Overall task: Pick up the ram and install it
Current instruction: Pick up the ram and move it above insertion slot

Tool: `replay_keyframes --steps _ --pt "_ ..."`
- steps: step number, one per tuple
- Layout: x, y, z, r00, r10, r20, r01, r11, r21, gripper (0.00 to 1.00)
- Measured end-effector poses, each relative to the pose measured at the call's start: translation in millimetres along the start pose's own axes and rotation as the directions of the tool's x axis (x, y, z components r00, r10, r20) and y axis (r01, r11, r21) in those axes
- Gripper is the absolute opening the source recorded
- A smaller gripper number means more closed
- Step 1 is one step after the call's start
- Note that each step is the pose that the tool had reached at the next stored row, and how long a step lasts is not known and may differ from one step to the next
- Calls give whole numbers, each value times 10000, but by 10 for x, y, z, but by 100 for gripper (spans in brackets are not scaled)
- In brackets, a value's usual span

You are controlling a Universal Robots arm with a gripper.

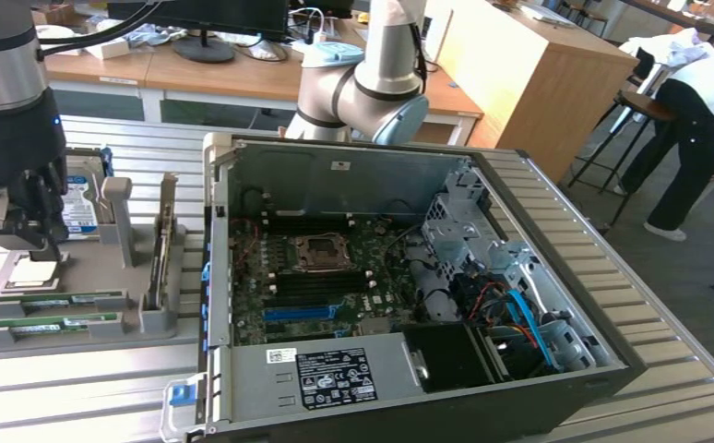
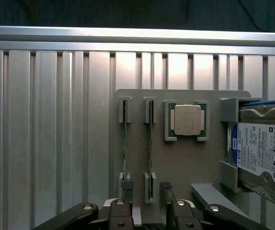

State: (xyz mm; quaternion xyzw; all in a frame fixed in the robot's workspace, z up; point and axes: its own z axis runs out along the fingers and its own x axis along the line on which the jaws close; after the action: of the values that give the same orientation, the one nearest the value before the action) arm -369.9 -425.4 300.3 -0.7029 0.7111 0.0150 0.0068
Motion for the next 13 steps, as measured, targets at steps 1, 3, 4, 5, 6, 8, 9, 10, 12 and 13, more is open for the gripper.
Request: replay_keyframes --steps 1,3,4,5,6,8,9,10,12,13 --pt "0 0 1 10000 0 0 0 10000 0 36" --pt "1 0 15 10000 -1 1 1 10000 1 36" --pt "1 0 25 10000 0 0 0 10000 0 36" --pt "2 -1 37 10000 -1 0 1 10000 0 36" --pt "2 -1 50 10000 -1 1 1 10000 1 36" --pt "3 -1 75 10000 -1 0 1 10000 0 36" --pt "3 -1 87 10000 -1 0 1 10000 1 36" --pt "3 -1 99 10000 -1 1 1 10000 1 36" --pt "4 -2 119 10000 -1 0 1 10000 0 36" --pt "4 -2 130 10000 -1 0 1 10000 0 36"
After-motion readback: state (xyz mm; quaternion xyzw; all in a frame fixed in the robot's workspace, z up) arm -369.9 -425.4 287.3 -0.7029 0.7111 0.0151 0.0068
